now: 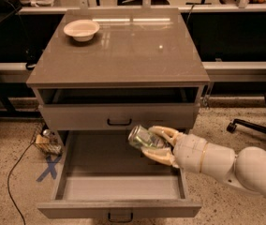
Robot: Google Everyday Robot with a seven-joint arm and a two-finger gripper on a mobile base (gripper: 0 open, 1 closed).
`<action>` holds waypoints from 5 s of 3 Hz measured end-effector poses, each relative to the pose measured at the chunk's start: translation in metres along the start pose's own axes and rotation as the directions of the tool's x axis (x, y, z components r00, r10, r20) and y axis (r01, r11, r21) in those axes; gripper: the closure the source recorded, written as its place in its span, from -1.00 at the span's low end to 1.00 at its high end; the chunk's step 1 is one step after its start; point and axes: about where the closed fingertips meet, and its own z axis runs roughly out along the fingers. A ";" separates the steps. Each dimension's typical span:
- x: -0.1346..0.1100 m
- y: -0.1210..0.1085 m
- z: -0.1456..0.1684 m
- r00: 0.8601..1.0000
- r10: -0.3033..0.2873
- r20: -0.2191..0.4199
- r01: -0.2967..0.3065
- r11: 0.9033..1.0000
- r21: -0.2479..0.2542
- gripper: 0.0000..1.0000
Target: Pick green can from middle drawer and place on counter
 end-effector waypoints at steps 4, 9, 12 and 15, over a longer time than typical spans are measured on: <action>-0.110 -0.101 -0.048 0.996 -0.079 -0.049 0.083 0.993 0.087 1.00; -0.182 -0.262 0.044 0.994 -0.044 -0.102 0.055 0.994 0.099 1.00; -0.170 -0.299 0.134 0.993 0.008 -0.119 0.003 0.996 0.089 1.00; -0.135 -0.274 0.185 0.983 0.042 -0.177 -0.041 0.999 0.005 1.00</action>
Offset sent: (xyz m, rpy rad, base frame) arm 0.0476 -0.0759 0.1966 -0.1610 -0.0630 -0.1256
